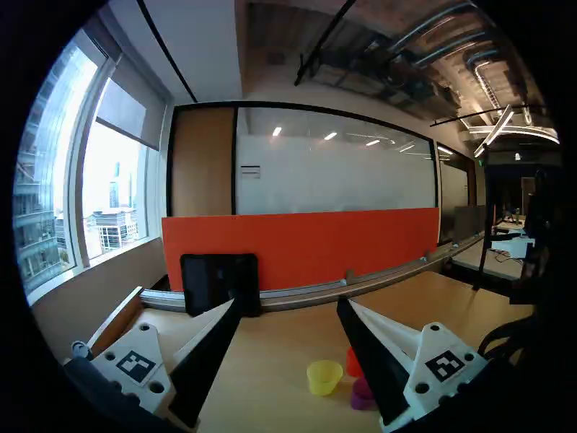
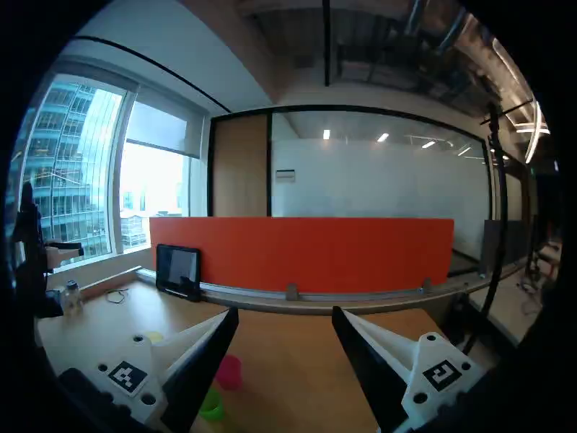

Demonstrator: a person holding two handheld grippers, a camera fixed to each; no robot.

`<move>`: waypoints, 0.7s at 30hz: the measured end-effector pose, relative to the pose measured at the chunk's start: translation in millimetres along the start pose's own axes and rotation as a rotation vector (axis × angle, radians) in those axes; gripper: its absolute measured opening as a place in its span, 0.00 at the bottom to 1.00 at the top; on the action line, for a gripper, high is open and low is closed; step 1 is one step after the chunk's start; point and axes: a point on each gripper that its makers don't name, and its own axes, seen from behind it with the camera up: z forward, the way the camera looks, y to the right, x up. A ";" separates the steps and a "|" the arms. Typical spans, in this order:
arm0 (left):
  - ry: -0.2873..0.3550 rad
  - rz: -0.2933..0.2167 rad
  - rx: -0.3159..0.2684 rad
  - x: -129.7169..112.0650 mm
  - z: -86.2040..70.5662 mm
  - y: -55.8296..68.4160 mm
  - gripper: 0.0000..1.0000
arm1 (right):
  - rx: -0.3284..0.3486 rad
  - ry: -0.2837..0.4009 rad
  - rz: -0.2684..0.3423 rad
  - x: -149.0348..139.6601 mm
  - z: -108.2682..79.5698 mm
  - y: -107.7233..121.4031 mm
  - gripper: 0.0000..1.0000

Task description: Pour water

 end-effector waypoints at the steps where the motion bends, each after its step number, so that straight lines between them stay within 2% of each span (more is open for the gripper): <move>1: 0.000 0.000 -0.015 0.8 0.0 3.4 0.97 | 0.016 -0.001 -0.001 0.9 -0.1 -2.4 1.00; 13: 0.006 -0.007 -0.199 12.9 -1.7 45.8 0.97 | 0.259 0.019 -0.033 17.6 -10.4 -47.1 1.00; 17: -0.001 -0.019 -0.263 15.3 -5.0 61.0 0.97 | 0.328 0.031 -0.028 25.5 -16.8 -60.8 1.00; 21: -0.001 -0.018 -0.311 15.5 -8.2 71.1 0.97 | 0.373 0.034 -0.033 26.8 -20.0 -67.7 1.00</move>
